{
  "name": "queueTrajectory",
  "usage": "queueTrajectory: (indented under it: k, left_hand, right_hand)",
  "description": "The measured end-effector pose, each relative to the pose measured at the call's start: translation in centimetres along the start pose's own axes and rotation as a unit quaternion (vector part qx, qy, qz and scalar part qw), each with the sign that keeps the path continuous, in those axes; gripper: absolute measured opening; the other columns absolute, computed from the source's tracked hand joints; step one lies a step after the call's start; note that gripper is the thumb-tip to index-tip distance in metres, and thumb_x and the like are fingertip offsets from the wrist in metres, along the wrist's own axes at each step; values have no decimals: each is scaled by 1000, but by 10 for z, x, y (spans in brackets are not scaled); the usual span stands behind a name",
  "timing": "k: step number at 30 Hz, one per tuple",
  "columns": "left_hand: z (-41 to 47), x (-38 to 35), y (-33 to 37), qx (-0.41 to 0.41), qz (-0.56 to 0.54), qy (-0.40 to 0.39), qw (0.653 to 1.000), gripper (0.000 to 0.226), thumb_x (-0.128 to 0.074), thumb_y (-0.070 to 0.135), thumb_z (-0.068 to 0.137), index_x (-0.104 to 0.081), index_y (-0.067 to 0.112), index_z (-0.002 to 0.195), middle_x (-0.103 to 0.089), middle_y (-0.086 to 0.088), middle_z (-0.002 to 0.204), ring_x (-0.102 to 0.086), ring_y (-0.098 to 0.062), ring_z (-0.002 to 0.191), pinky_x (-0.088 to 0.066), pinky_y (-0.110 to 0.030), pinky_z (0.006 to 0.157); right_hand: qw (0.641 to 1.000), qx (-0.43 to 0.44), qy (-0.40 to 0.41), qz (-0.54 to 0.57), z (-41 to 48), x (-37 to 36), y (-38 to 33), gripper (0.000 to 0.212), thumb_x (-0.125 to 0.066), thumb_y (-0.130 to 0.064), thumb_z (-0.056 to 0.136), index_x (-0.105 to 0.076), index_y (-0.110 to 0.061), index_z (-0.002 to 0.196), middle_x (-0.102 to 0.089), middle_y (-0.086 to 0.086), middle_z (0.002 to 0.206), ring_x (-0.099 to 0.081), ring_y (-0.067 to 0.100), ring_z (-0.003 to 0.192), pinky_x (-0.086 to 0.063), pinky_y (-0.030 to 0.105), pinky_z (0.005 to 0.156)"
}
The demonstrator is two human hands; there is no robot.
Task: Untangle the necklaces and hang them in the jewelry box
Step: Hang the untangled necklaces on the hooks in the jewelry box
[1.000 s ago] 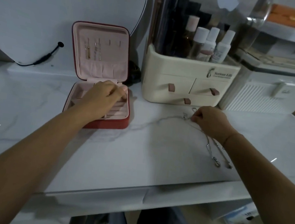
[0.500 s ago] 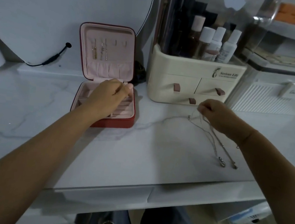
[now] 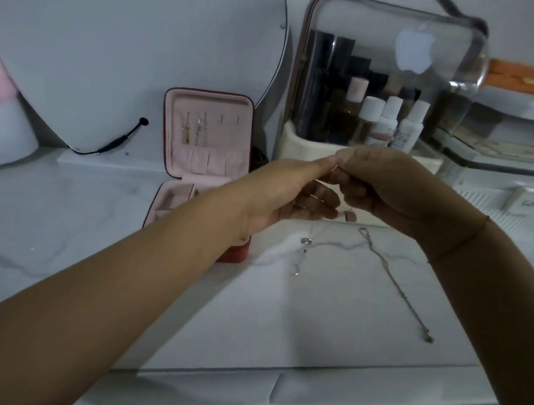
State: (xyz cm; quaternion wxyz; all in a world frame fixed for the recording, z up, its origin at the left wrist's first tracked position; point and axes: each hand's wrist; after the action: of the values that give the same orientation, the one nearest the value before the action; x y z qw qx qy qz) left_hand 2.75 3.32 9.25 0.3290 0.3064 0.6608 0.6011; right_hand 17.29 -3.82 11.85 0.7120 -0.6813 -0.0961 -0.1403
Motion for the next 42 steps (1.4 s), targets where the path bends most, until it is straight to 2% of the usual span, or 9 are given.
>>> queueTrajectory:
  k: [4,8,13,18,26,34,37,40,42]
  left_hand:
    - [-13,31,18,-14,87,52,995,21,-56,29,92,-65,11,86,-44,4,54,-40,-9,47,-42,-24,56]
    - [-28,69,38,-52,126,99,986,20,-53,22,94,-65,12,82,-35,6,53,-31,-7,45,-33,-19,49]
    - [-29,108,51,-88,103,130,982,20,-50,19,96,-63,11,83,-34,5,57,-28,-6,45,-25,-16,45]
    - [-8,143,45,-100,129,201,966,17,-55,20,93,-67,9,87,-41,10,51,-33,-4,43,-28,-14,43]
    - [51,184,-1,-171,267,424,848,11,-66,23,87,-74,14,84,-70,2,85,-61,-7,76,-45,-18,69]
    - [77,173,-20,-192,357,545,734,16,-66,35,84,-64,22,74,-58,14,66,-54,-7,60,-35,-20,48]
    - [71,172,-29,-167,381,532,737,14,-64,33,86,-66,22,77,-60,13,69,-54,-8,62,-34,-19,48]
    - [61,173,-40,-139,374,467,790,19,-62,35,88,-68,19,78,-64,9,71,-58,-9,65,-44,-25,54]
    - [53,169,-41,-136,286,409,856,19,-60,31,90,-70,18,79,-67,5,74,-61,-7,69,-48,-22,62]
  right_hand:
    - [998,27,28,-56,17,-10,-19,29,-52,-21,95,-57,8,98,-40,1,59,-33,9,50,-33,17,45]
    - [992,28,55,-108,36,-24,-31,23,-58,-27,91,-66,-6,93,-40,-3,52,-34,7,43,-34,20,48]
    - [999,30,10,-14,68,-45,-34,24,-48,-21,97,-58,-12,78,-53,-1,64,-49,10,58,-45,23,61]
    - [998,11,8,60,113,-71,-29,23,-54,-21,95,-62,0,102,-46,0,63,-38,9,52,-33,20,48]
    - [944,53,325,-29,197,-119,9,11,-64,-19,88,-63,-18,77,-63,-7,73,-57,5,67,-43,17,59]
    - [825,129,430,-344,213,-127,35,17,-51,-27,96,-56,-14,87,-62,6,67,-57,24,60,-45,31,50]
    - [814,144,384,-412,205,-129,40,17,-50,-25,96,-54,-12,87,-59,6,66,-49,22,56,-23,24,44]
    - [849,118,283,-431,187,-130,47,16,-46,-29,98,-53,-16,93,-55,-2,72,-54,19,64,-36,28,48]
    - [914,113,207,-332,176,-133,49,13,-49,-27,97,-56,-17,95,-55,-5,74,-56,16,68,-43,25,55]
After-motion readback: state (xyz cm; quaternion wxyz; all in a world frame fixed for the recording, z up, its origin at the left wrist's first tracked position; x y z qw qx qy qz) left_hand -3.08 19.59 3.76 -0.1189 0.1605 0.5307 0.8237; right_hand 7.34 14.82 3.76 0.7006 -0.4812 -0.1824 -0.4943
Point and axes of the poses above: each hand's wrist, its own z-axis towards the middle knuckle, its own x-axis out of the back of the hand, y = z × x
